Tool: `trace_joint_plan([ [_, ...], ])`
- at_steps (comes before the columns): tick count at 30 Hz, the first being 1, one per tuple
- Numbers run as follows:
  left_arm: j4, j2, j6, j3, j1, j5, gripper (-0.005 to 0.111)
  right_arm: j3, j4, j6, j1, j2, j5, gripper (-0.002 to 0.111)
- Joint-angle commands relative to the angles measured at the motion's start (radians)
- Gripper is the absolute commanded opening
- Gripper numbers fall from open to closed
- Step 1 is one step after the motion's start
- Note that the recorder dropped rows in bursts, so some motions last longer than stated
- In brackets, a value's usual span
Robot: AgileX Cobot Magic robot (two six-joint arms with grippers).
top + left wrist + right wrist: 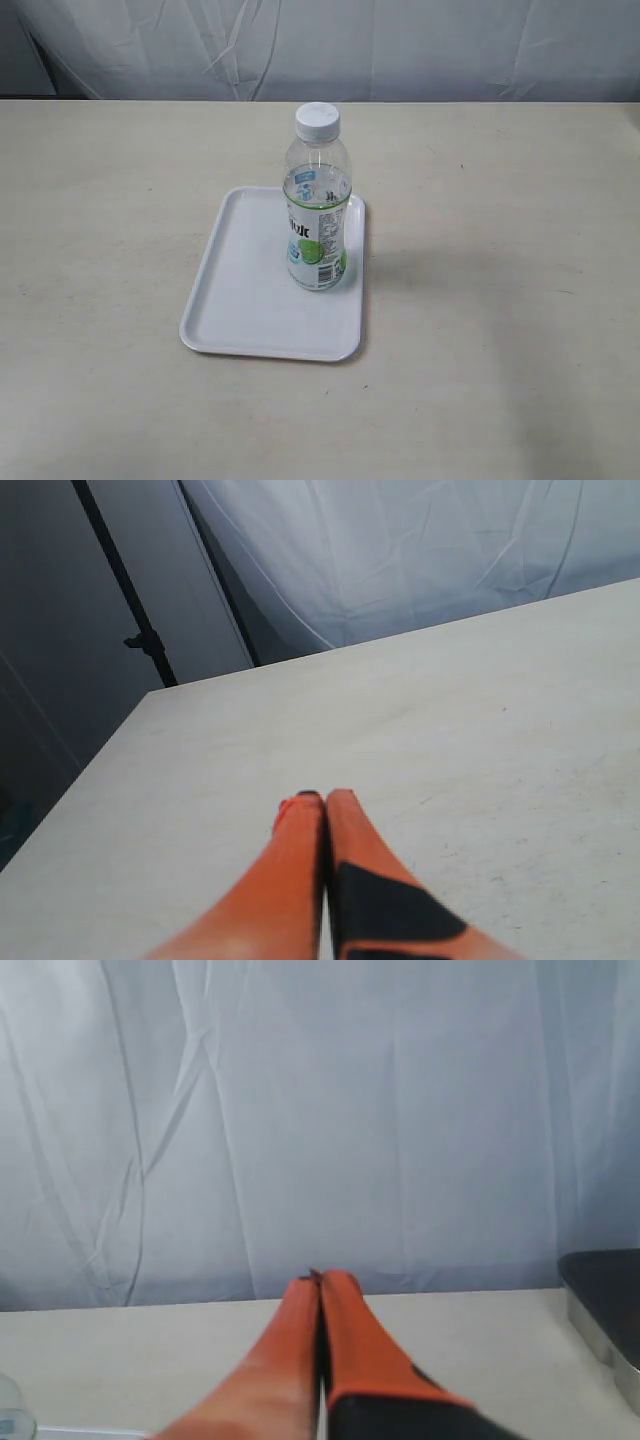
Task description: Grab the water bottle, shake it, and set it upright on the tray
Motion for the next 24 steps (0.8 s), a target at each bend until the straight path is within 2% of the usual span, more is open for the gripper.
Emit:
trace_joint_plan([
  [1, 0.003, -0.005, -0.004, 0.002, 0.0, 0.003, 0.0, 0.124, 0.005, -0.006, -0.035, -0.109, 0.009, -0.001],
  [4, 0.003, -0.005, -0.004, 0.002, 0.0, 0.003, 0.0, 0.201, 0.003, -0.006, -0.035, -0.162, 0.009, -0.001],
  [7, 0.003, -0.005, -0.004, 0.002, 0.0, 0.003, 0.0, 0.268, -0.079, 0.038, -0.04, -0.22, 0.03, -0.001],
  [13, 0.003, -0.005, -0.004, 0.002, 0.0, 0.003, 0.0, 0.361, -0.355, 0.368, -0.088, -0.334, 0.122, -0.001],
  [20, 0.003, -0.005, -0.004, 0.002, 0.0, 0.003, 0.0, 0.412, -0.41, 0.409, -0.128, -0.34, 0.169, -0.001],
  [24, 0.003, -0.005, -0.004, 0.002, 0.0, 0.003, 0.0, 0.414, -0.476, 0.505, -0.128, -0.34, 0.167, -0.001],
])
